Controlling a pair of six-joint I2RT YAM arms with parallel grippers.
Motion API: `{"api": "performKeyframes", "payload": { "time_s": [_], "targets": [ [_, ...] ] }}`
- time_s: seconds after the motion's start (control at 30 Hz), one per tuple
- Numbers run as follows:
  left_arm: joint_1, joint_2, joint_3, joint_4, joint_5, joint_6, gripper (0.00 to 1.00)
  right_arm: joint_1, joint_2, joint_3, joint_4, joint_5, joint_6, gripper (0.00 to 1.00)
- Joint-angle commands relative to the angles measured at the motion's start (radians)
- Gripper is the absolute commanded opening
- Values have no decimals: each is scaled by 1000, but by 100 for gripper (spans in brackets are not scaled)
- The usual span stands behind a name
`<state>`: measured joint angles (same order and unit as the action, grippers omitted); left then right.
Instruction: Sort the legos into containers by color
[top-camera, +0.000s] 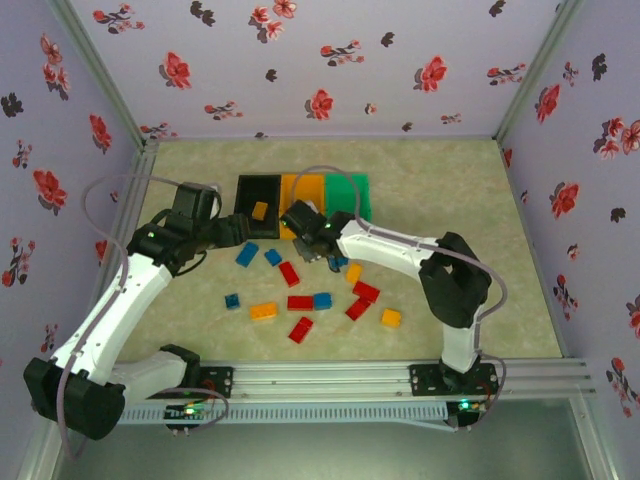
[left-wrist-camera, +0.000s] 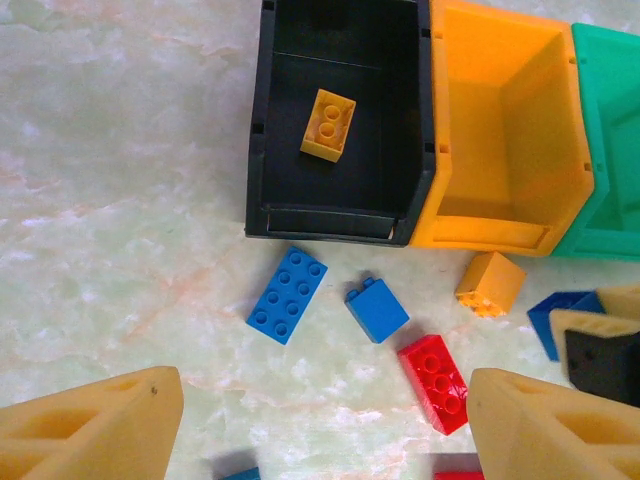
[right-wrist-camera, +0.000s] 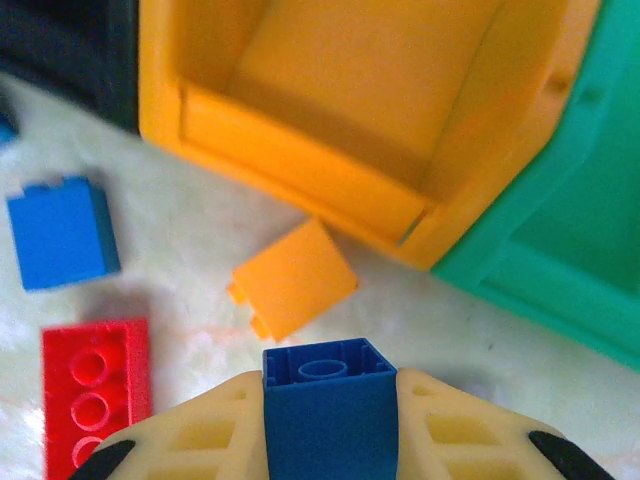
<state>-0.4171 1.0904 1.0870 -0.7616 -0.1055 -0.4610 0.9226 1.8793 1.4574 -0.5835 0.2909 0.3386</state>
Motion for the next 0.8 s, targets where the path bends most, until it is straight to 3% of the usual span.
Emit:
{"api": "performKeyframes", "payload": {
  "time_s": [0.0,0.4,0.6,0.77],
  "targets": [
    [-6,-17,2,-4,-9,16,76,-30,-27,73,-30,1,-28,23],
    [-16,-30,-9,-18,-4,1,75,-116,190,427,-39,-34,-49,24],
    [-17,-38,-5,-48,-7,-6,76,-153,292,573,-91,-75,-46,52],
    [-20,-55,-15,-56,-10,-13,77,-153,251,545,-86,-85,-47,58]
  ]
}}
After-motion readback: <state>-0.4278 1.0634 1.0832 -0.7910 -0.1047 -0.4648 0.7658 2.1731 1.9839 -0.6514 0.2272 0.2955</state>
